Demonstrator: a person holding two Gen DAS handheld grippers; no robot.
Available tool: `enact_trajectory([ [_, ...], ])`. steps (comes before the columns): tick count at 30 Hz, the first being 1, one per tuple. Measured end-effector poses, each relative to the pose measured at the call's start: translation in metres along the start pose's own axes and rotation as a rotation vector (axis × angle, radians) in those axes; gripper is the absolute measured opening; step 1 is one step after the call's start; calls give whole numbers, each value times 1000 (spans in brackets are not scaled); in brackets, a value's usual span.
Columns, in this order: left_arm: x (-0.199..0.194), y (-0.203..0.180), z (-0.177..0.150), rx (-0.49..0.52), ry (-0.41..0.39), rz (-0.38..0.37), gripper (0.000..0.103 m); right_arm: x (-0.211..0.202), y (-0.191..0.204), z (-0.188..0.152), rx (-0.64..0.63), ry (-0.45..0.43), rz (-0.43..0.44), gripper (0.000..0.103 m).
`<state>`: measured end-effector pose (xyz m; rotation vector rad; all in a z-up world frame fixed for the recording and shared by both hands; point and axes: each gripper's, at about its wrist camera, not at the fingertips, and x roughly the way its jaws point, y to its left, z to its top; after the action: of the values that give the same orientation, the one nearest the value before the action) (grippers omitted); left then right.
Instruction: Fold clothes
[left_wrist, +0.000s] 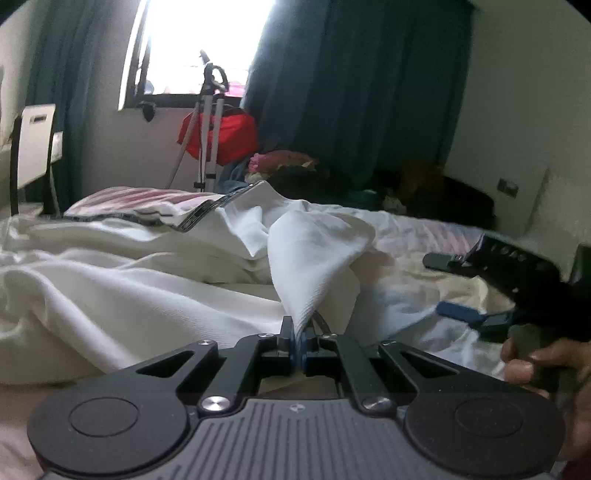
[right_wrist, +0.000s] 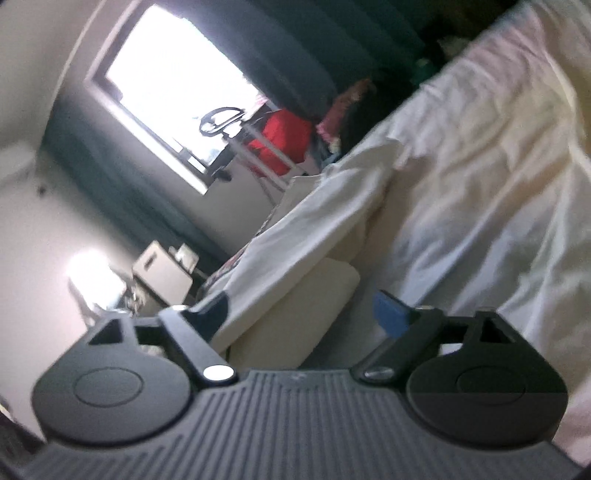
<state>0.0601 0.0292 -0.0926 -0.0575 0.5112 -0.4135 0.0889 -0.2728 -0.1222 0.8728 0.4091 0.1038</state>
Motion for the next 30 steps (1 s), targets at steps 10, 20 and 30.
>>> enact_trajectory([
  [10, -8, 36, 14, -200, -86, -12, 3, 106, -50, 54, 318, -9, -3, 69],
  [20, 7, 78, 22, -258, -63, -64, 3, 231, -70, 116, 233, -52, -175, 42],
  [30, 16, 51, 11, -131, -33, -163, 3, 238, 30, 200, -103, -215, -213, 6],
])
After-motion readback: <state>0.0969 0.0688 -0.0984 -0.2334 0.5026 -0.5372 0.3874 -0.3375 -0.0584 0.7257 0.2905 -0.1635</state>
